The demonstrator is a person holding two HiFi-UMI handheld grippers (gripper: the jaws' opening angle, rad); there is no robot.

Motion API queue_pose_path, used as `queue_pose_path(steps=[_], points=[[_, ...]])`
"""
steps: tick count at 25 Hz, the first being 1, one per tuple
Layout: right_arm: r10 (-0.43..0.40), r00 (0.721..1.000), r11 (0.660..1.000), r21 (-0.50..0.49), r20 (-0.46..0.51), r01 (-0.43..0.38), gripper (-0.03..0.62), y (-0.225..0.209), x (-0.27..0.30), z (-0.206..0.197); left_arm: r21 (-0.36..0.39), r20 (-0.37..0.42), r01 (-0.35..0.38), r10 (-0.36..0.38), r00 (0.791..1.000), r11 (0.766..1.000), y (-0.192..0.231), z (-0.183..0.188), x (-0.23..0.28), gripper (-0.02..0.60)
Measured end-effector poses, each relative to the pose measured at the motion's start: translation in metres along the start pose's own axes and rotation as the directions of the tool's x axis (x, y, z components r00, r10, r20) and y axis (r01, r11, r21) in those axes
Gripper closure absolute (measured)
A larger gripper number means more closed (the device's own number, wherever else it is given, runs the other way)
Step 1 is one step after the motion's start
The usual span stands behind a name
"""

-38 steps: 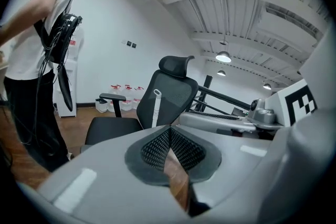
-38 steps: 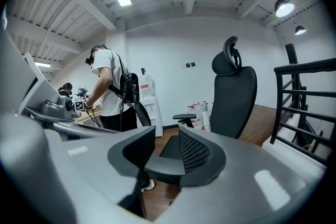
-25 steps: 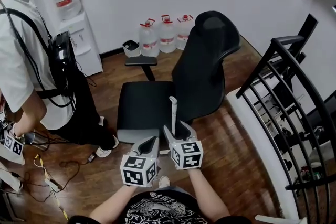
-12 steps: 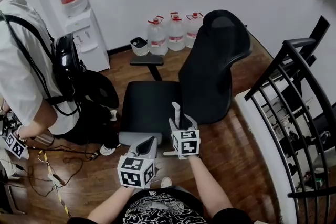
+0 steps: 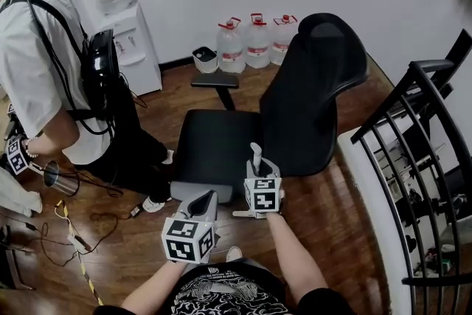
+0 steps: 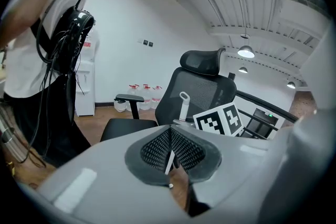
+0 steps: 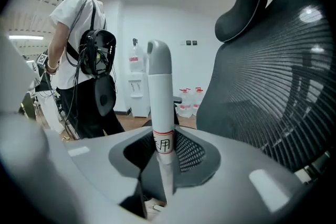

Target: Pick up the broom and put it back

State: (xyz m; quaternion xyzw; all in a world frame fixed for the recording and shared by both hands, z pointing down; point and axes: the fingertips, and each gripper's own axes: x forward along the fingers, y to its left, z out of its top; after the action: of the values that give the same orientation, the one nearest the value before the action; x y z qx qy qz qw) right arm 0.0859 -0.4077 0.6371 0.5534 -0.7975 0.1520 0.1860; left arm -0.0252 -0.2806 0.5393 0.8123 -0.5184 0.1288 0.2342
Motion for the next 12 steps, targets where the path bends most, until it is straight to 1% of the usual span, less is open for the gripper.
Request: queue_pose_path(steps=[2,6,12], points=[[-0.003,1.000,1.000,-0.005,0.006,0.004,0.497,0.000,0.000,0.002,-0.001,-0.004,-0.001,0.001,1.000,1.000,0.003,0.002,0.000,0.575],[-0.023,1.000,1.000,0.012,-0.003,0.023,0.499,-0.002,-0.006,0.019,-0.006,-0.028,0.007,-0.008,1.000,1.000,0.006,0.021,0.006,0.577],[-0.043,0.999,0.998,0.035,0.016,0.042,0.499,0.007,-0.041,0.008,-0.001,-0.022,0.050,-0.050,0.999,0.999,-0.009,0.019,-0.002,0.577]])
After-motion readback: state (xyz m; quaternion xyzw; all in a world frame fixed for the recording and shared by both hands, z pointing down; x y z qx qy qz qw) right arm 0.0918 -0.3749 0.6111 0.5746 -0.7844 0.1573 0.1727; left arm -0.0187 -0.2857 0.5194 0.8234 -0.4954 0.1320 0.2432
